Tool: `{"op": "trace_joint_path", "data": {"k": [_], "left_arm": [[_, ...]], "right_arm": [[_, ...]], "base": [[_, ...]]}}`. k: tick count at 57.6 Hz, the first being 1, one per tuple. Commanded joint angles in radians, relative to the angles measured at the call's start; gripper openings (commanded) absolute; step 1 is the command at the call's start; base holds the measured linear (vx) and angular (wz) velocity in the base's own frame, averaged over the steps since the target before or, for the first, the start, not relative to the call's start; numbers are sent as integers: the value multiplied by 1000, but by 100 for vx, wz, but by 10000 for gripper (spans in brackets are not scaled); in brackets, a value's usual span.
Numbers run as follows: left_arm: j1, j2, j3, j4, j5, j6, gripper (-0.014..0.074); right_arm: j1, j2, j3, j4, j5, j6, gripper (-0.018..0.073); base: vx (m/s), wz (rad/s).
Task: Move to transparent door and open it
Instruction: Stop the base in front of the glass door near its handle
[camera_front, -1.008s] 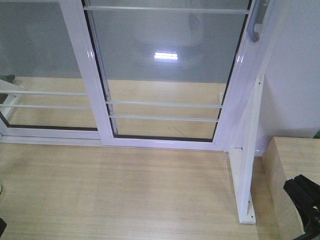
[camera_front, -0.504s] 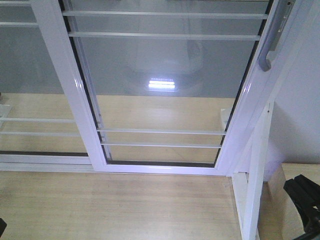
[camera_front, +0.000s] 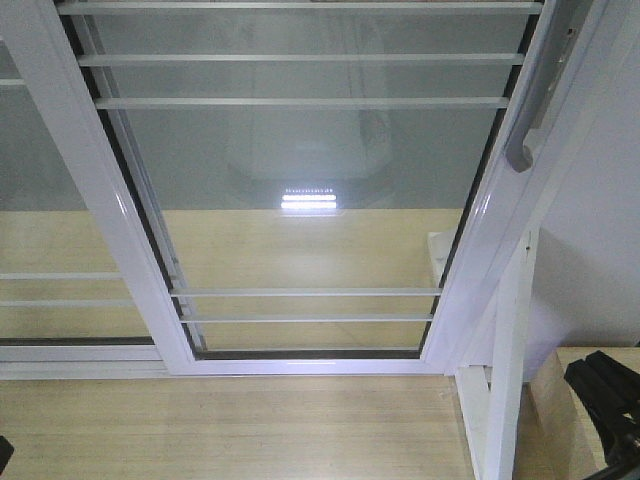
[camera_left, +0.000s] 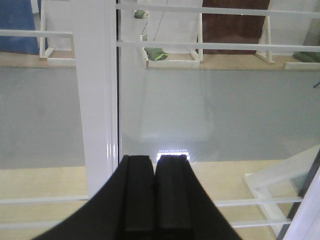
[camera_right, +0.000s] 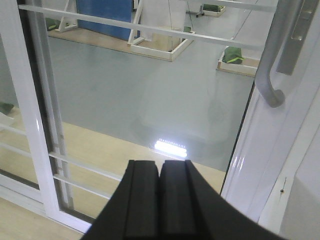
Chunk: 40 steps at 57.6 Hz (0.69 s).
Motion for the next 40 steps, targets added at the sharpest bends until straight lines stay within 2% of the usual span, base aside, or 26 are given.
{"op": "trace_joint_path", "data": {"k": [1,40], "left_arm": [[-1,19,22,-10,-90,-2,0],[-1,26,22,-10,-53,-2,0]], "right_arm": [[-1,40,11,0,-93,-3,0],[-2,56,11,0,-53,-3,0]], "base": [[-3,2],[0,0]]}}
